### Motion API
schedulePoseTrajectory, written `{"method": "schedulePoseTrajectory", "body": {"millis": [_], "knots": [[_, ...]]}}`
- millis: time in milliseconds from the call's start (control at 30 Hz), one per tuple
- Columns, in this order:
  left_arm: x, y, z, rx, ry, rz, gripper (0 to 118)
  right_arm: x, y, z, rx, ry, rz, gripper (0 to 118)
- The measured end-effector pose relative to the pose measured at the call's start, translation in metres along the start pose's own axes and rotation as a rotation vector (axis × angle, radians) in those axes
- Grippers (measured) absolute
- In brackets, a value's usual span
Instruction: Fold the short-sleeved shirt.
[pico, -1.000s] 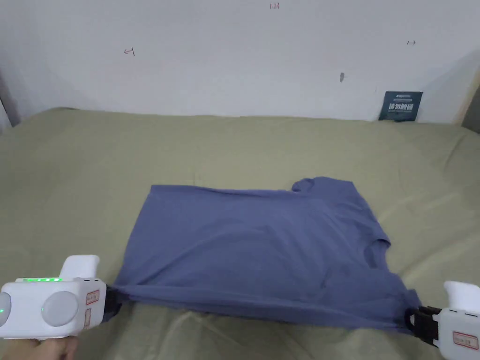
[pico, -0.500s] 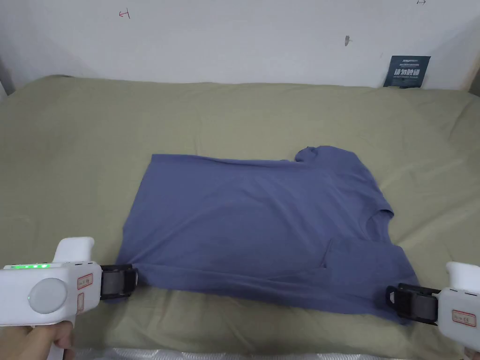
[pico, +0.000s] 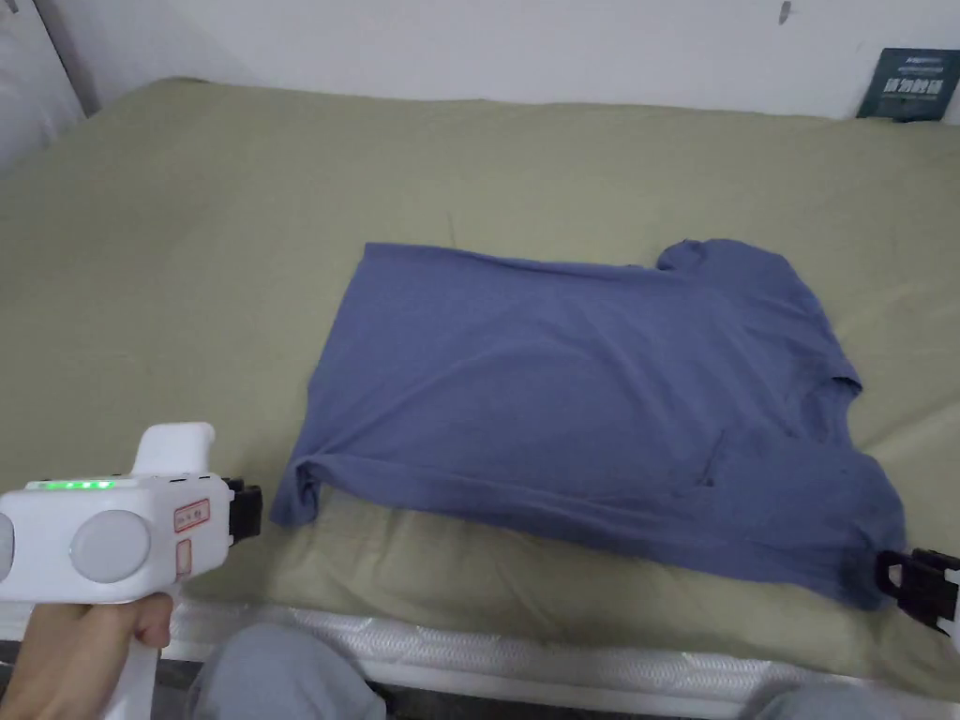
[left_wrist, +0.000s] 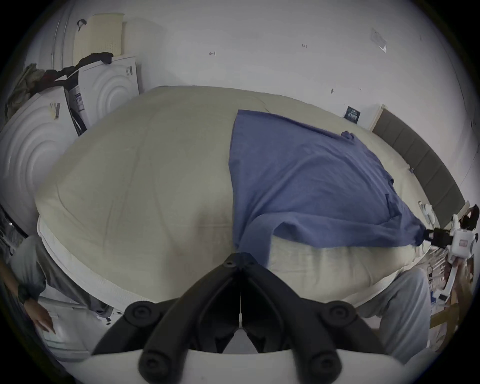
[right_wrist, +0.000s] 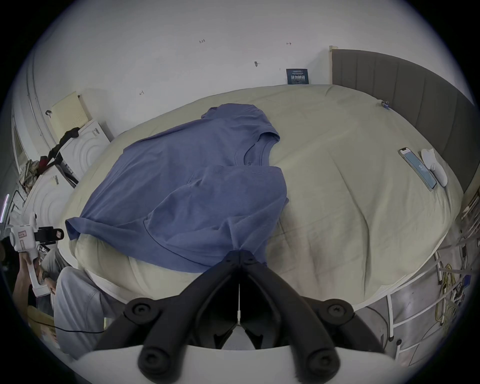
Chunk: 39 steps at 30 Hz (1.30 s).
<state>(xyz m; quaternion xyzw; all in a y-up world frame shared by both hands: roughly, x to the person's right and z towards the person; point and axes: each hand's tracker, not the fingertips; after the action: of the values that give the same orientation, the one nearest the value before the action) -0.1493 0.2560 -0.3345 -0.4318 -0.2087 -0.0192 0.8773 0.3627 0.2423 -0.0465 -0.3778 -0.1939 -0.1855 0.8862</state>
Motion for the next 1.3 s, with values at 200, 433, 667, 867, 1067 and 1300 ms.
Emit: {"method": "schedulePoseTrajectory", "body": {"millis": [200, 433, 667, 867, 1067, 1300], "knots": [[-0.009, 0.011, -0.011, 0.053, -0.065, 0.075, 115, -0.004, 0.004, 0.000, -0.011, -0.007, 0.006, 1], [0.002, 0.017, -0.042, -0.048, -0.031, 0.027, 85, -0.002, 0.006, -0.006, -0.027, -0.023, 0.009, 1], [0.007, 0.017, -0.041, -0.081, -0.002, 0.013, 1, 0.015, 0.005, -0.015, -0.028, -0.044, 0.006, 109], [0.013, 0.021, -0.038, -0.081, 0.022, -0.036, 1, 0.015, -0.002, -0.032, -0.112, -0.011, 0.045, 115], [0.011, 0.022, -0.040, -0.085, 0.029, -0.049, 1, 0.014, 0.000, -0.040, -0.091, -0.030, 0.114, 20], [0.004, 0.026, -0.034, -0.088, 0.016, -0.057, 1, 0.021, 0.007, -0.023, -0.065, 0.032, 0.052, 10]]}}
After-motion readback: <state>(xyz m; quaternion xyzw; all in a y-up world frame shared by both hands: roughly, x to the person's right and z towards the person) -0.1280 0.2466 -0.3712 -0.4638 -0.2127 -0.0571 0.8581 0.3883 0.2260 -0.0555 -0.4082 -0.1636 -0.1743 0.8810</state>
